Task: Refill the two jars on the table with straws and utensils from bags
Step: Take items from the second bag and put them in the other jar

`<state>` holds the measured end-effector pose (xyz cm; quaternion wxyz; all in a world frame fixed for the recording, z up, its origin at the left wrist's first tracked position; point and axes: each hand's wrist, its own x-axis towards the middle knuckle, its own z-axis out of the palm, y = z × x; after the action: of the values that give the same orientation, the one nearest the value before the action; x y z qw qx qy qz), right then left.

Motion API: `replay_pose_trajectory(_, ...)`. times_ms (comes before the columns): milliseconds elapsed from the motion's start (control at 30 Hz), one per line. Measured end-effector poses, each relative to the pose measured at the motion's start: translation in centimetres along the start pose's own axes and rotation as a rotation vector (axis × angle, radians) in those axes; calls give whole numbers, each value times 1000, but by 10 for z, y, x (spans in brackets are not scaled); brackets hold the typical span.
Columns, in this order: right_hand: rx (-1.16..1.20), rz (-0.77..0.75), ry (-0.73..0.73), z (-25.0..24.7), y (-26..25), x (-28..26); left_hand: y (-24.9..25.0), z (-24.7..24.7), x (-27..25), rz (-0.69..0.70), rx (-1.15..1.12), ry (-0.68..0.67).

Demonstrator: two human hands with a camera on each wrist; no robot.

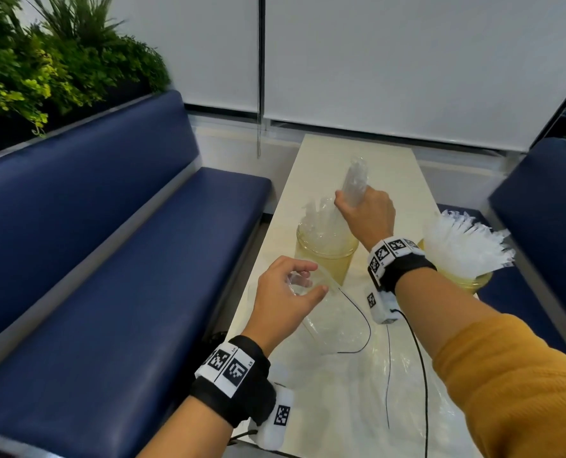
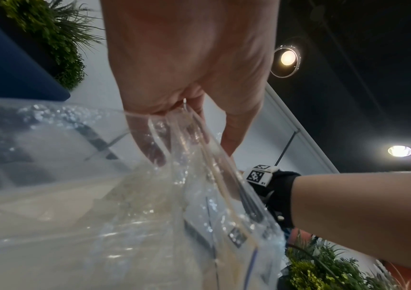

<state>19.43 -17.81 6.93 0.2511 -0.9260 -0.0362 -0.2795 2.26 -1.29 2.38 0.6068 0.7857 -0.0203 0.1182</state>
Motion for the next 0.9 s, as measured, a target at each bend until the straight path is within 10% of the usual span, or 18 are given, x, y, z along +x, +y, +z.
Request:
replay_pose_trajectory(467, -38, -22, -199, 11, 12, -3, 6, 8, 3, -13, -87, -19)
replay_pose_trajectory(900, 162, -51, 30, 1, 23, -17, 4, 5, 0, -18, -89, -36)
